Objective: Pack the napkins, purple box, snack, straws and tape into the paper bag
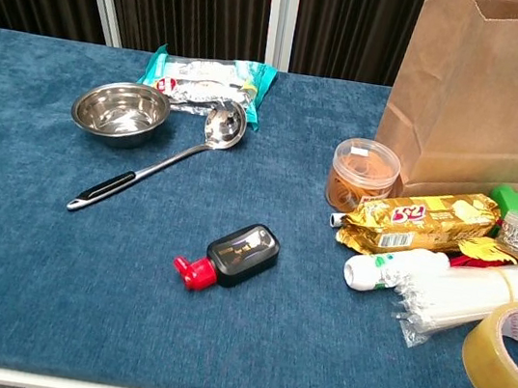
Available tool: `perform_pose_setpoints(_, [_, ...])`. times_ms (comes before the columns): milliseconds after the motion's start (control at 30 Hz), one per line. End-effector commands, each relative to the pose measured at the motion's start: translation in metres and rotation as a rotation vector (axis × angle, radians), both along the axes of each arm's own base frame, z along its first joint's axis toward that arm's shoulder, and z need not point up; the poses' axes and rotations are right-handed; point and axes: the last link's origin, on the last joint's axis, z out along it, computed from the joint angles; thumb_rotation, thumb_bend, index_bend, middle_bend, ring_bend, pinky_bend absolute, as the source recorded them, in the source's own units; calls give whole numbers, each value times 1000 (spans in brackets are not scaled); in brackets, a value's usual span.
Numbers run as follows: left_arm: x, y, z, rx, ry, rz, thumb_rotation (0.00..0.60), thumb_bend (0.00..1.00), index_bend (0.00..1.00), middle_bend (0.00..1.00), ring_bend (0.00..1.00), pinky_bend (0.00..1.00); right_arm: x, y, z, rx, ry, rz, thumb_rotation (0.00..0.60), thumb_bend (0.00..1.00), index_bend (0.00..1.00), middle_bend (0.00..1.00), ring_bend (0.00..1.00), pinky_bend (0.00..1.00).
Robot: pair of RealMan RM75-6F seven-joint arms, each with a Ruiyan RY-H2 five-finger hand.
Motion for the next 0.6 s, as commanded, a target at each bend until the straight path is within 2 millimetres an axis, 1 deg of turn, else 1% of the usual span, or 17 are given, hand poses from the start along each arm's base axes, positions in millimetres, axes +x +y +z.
perform_pose_setpoints(33, [1, 0, -1, -4, 2, -3, 600, 155, 56, 7, 0, 106, 0, 35, -40, 293, 92, 64, 600, 34, 316, 398, 213, 211])
perform_pose_setpoints(67, [1, 0, -2, -6, 4, -4, 600, 156, 56, 7, 0, 106, -2, 39, -51, 361, 139, 52, 600, 33, 320, 400, 216, 213])
perform_pose_setpoints(167, [1, -1, -1, -6, 5, -3, 600, 155, 56, 7, 0, 106, -14, 45, -73, 498, 256, -11, 600, 23, 322, 402, 218, 214])
perform_pose_setpoints(267, [0, -1, -1, -6, 6, 3, 600, 155, 56, 7, 0, 106, -32, 45, -84, 586, 356, -105, 600, 12, 336, 412, 228, 221])
perform_pose_setpoints(467, [-1, -3, -3, -13, 3, 7, 600, 155, 55, 7, 0, 106, -70, 37, -92, 669, 505, -318, 600, 1, 386, 445, 256, 239])
perform_pose_setpoints(600, [-2, -4, -5, -20, 2, 9, 600, 155, 55, 7, 0, 106, -96, 34, -94, 686, 556, -451, 600, 0, 388, 447, 255, 241])
